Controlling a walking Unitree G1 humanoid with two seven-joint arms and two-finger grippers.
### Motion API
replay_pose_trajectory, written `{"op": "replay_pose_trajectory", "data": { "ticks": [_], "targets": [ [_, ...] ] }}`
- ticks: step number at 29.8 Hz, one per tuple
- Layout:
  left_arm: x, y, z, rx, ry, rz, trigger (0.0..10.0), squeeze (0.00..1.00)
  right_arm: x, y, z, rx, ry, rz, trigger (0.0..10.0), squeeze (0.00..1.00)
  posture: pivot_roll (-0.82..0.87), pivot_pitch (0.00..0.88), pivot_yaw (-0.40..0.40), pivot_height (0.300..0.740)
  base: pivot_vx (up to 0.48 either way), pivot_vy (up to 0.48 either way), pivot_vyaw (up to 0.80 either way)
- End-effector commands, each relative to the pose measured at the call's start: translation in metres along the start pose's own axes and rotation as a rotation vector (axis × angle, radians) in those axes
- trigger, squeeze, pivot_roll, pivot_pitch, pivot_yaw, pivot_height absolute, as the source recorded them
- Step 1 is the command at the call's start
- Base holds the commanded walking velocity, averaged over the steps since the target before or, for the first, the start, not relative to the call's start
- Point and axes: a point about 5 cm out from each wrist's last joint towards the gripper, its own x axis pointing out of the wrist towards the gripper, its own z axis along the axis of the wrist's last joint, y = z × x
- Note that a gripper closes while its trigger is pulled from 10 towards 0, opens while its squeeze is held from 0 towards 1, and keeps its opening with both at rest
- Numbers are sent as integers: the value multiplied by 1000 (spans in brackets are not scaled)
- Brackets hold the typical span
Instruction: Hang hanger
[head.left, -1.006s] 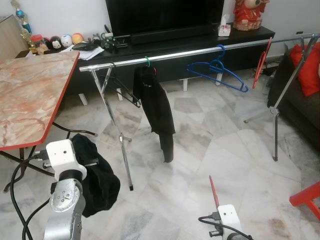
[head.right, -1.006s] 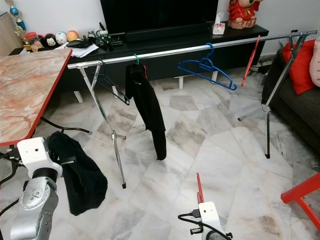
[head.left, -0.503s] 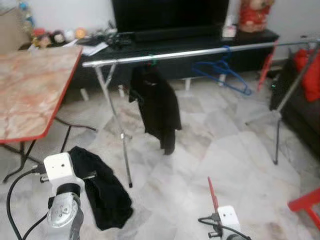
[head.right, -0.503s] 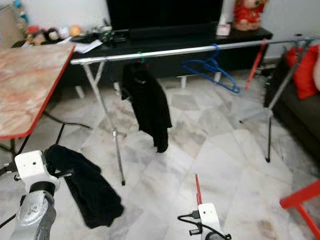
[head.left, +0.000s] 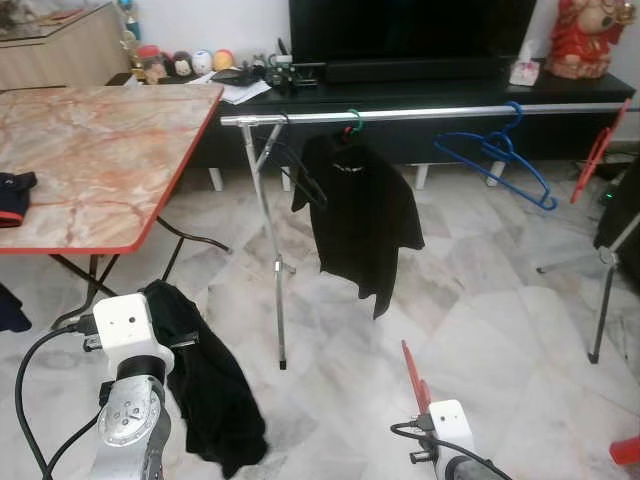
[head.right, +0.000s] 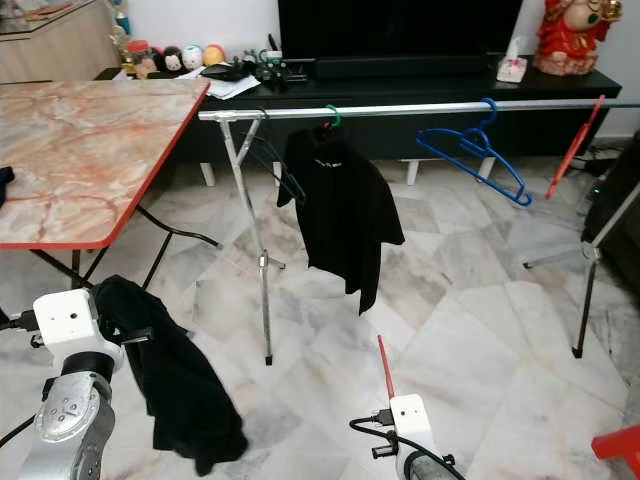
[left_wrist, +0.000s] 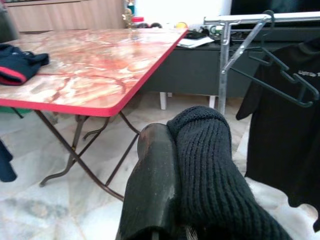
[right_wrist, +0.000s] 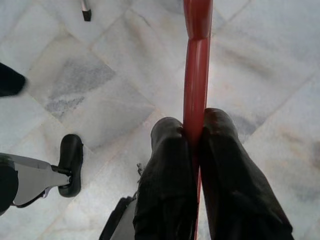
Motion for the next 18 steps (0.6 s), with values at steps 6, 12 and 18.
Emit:
{"op": "replay_pose_trajectory", "data": {
  "ticks": [6,12,18],
  "targets": [
    [4,-6,13,15,-40,-24,10000,0,0,-1,-2,38,5,-18,10000,0,3,0,34,740,0,0,0],
    [4,-8,13,14,-33,-25,10000,0,-1,-5,-4,42,15,-36,10000,0,1,0,34,740,0,182,0],
    [6,-12,14,24,-31,-50,10000,0,-2,-6,-10,48,28,-36,10000,0,6,0,34,740,0,271,0]
  ]
}}
